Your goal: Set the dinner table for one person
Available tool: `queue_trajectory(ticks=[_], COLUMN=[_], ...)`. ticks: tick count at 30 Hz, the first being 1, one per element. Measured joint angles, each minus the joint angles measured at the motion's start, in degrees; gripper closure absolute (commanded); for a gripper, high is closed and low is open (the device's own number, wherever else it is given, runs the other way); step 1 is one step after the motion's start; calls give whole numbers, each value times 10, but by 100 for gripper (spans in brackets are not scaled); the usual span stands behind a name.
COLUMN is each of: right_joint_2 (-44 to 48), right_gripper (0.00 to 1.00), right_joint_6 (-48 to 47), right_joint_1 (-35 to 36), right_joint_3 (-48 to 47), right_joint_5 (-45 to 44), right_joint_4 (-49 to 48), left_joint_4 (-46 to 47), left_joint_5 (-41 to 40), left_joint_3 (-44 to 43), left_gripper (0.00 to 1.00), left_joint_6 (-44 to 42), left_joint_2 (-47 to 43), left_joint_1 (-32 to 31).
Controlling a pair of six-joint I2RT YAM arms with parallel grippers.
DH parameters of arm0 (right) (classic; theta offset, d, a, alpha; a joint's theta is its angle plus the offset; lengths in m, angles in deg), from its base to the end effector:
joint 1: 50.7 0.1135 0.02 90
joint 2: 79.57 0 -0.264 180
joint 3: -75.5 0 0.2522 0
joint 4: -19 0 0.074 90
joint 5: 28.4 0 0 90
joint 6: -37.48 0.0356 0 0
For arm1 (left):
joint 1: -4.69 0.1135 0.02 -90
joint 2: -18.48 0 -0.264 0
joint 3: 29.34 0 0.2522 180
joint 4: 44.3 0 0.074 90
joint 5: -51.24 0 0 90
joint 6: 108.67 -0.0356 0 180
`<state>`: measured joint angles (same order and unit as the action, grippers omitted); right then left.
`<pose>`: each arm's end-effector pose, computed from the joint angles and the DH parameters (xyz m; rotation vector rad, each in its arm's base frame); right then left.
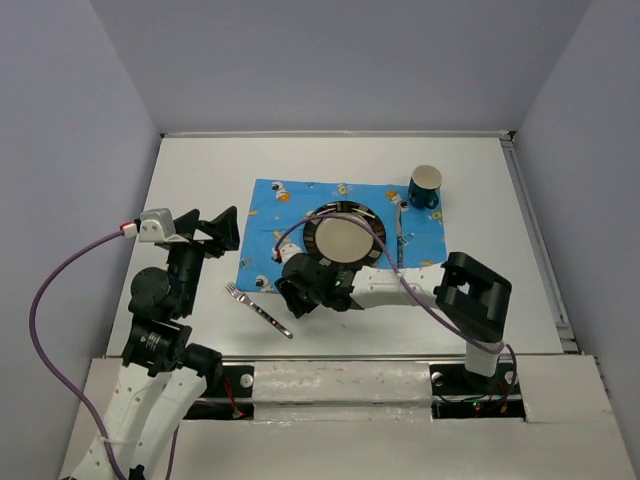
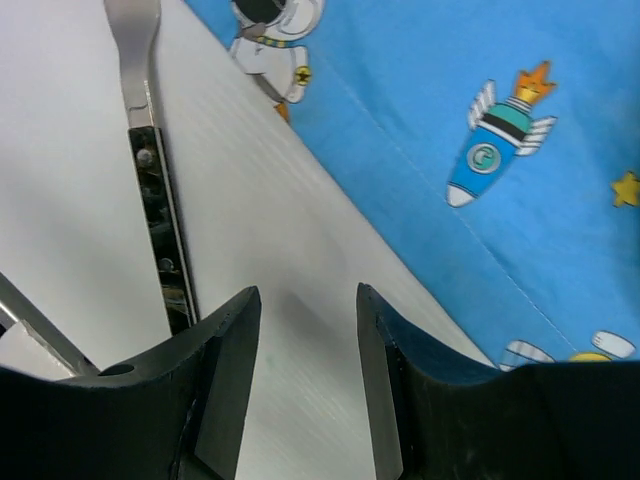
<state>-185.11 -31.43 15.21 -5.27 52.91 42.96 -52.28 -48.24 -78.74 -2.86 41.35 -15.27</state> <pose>0.1648 0.3554 0.1801 -0.8772 2.3127 0.5046 0.1015 -0.0306 0.3635 -0.0992 1.2596 -0.4369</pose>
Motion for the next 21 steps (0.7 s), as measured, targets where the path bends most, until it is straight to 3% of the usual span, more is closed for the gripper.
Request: queue_trajectory(ticks=[8, 13, 14, 16, 17, 18, 21], right_joint_2=[-80, -104, -106, -118, -125, -135, -145], right_gripper=[51, 52, 55, 76, 92, 100, 100], right_joint_6=[-22, -29, -29, -30, -33, -33, -32], right_joint_1=[48, 66, 69, 70, 69, 69, 69], right_joint_3=[-94, -106, -112, -132, -139, -148, -166], right_joint_5=[16, 23, 24, 25, 23, 18, 11], right_joint_4=[7, 14, 17, 23, 23, 23, 29], left_joint_4=[0, 0, 0, 0, 0, 0, 0], left_joint_5=[5, 10, 11, 12, 12, 12, 13], left_joint_3=[0, 0, 0, 0, 0, 0, 0], left_gripper=[1, 1, 1, 1, 1, 1, 1], left_joint_6=[2, 3, 3, 4, 4, 4, 4], left_joint_2=[5, 5, 5, 5, 5, 5, 5], left_joint_1=[5, 5, 5, 5, 5, 5, 5])
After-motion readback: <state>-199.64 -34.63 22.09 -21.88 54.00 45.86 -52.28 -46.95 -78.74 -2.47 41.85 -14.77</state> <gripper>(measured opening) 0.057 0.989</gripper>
